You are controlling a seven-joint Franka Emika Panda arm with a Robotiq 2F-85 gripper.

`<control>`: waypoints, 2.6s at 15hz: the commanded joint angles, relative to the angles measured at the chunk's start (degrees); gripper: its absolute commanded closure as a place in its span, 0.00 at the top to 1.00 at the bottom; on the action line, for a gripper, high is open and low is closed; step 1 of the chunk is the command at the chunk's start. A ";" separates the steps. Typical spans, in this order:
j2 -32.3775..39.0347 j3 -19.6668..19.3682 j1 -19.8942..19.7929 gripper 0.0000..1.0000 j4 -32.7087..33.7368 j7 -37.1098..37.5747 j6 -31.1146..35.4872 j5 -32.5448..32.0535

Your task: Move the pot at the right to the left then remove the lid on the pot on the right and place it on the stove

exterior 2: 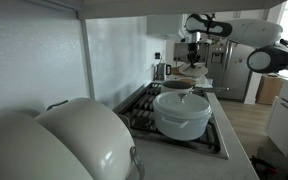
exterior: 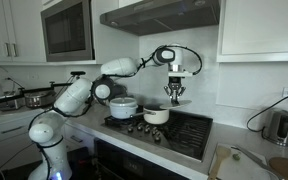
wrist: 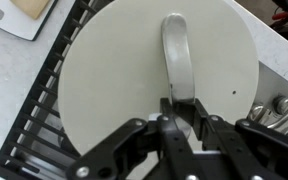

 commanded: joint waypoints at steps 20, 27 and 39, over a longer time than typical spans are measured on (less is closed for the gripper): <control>13.58 2.32 -6.90 0.06 12.55 0.32 -4.68 4.64; 15.47 2.65 -7.24 0.06 12.74 0.23 -4.26 4.82; 17.16 3.60 -8.41 0.06 12.75 -0.08 -5.23 5.54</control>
